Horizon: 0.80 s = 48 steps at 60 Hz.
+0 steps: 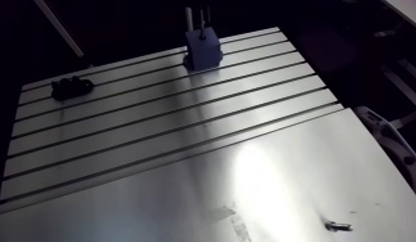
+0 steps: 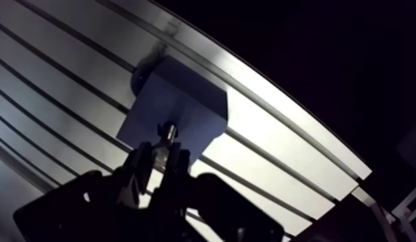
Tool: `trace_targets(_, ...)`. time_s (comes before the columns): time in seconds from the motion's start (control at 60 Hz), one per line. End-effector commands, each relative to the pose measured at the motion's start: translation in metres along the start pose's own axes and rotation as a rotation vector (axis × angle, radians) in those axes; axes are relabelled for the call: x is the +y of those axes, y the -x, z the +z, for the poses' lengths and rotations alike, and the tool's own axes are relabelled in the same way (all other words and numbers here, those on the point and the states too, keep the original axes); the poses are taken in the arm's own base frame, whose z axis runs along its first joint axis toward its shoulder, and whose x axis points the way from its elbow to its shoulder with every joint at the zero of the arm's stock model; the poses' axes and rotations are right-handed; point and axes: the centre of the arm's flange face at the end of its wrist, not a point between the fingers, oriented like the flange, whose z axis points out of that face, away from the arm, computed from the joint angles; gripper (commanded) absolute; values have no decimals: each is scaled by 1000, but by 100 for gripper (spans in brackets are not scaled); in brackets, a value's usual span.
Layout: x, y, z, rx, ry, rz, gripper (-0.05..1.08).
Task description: Pick up the M10 bolt and insert it into the hex recess until seated.
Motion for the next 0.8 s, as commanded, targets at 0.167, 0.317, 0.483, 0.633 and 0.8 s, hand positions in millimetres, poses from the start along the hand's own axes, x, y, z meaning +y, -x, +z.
trace_targets(0.167, 0, -1, 0, 6, -3, 1, 102)
trace_targets(0.317, 0, -1, 1, 6, -3, 1, 102)
trace_targets(0.483, 0, -1, 0, 6, -3, 2, 102)
trace_targets(0.633, 0, -1, 0, 7, -2, 1, 102)
trace_targets(0.8, 0, 0, 2, 5, -5, 2, 102)
